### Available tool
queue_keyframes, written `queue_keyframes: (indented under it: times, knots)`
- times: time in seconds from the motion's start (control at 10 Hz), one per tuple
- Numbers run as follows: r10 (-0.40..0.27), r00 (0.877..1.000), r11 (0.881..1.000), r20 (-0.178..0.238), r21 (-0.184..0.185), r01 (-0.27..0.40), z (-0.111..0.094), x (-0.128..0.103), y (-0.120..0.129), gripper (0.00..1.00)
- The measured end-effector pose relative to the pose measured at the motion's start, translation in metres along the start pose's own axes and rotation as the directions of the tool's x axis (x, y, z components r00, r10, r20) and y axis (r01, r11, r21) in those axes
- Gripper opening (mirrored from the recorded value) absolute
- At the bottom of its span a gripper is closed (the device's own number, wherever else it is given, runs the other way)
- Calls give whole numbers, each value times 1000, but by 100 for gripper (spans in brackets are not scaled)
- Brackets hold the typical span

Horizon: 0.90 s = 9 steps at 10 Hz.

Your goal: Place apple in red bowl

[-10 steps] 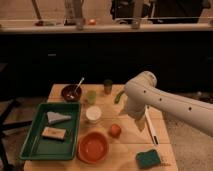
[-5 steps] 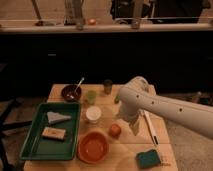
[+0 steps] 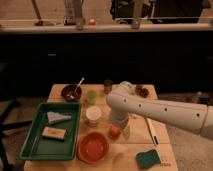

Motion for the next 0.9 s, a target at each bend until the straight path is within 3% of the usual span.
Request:
queue_keyframes:
  times: [0.4,0.9]
  knots:
    - [0,1000,1000,4,-5,0,11,-9,-19,80]
    - [30,999,999,15,-26,-29,24,8,-36,80]
